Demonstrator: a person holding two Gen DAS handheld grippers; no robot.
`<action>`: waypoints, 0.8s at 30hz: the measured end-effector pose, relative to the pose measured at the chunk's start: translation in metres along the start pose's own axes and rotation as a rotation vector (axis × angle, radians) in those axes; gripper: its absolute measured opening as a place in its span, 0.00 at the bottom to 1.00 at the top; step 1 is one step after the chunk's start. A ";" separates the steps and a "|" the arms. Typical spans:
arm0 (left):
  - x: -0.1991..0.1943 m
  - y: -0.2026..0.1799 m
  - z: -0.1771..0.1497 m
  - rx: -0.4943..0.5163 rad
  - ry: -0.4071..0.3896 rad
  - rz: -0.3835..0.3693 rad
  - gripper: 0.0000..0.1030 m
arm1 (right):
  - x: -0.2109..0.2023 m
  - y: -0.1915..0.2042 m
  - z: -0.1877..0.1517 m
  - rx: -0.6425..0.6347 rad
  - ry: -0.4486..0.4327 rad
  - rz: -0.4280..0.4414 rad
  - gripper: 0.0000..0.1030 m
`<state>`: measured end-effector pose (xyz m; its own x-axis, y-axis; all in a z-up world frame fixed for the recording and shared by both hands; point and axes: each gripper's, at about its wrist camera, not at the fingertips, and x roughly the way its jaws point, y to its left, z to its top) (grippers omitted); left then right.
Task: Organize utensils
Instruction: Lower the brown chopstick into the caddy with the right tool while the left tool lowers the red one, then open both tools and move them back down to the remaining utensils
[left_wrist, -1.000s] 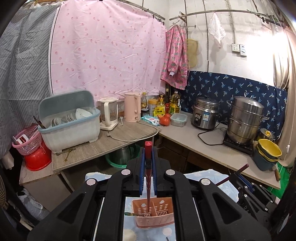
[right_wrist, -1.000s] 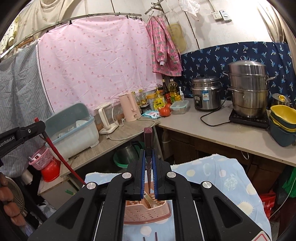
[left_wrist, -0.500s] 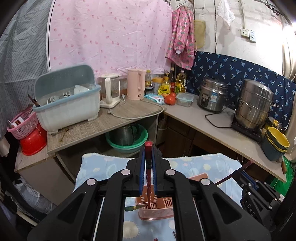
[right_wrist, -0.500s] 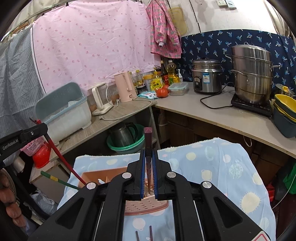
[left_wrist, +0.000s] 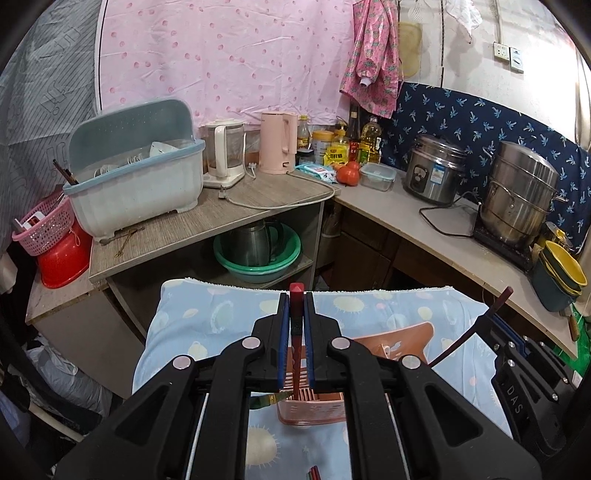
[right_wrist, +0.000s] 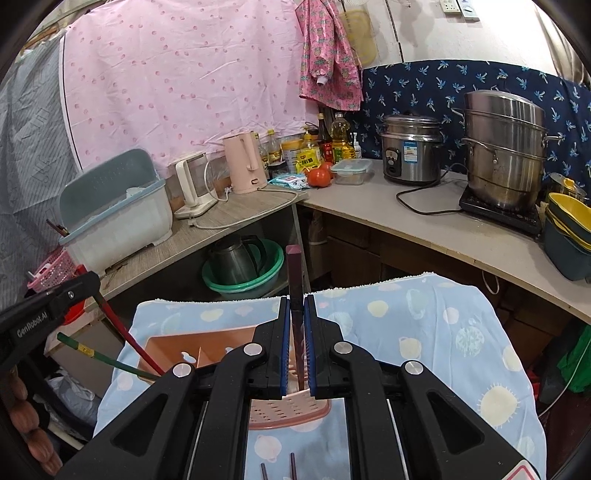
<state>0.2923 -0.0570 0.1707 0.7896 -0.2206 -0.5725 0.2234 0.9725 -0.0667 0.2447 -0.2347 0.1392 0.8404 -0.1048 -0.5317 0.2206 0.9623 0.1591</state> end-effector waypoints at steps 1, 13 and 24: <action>0.000 0.000 -0.002 -0.002 -0.007 0.010 0.10 | 0.001 0.000 0.000 0.002 0.006 -0.003 0.08; -0.008 0.009 -0.009 -0.027 -0.034 0.077 0.55 | -0.012 0.004 -0.009 0.005 -0.013 -0.025 0.26; -0.036 0.013 -0.027 -0.043 -0.031 0.064 0.58 | -0.056 -0.004 -0.020 0.016 -0.040 -0.009 0.31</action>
<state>0.2512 -0.0346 0.1683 0.8193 -0.1592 -0.5508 0.1474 0.9869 -0.0661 0.1863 -0.2280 0.1517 0.8572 -0.1239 -0.4999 0.2363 0.9571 0.1680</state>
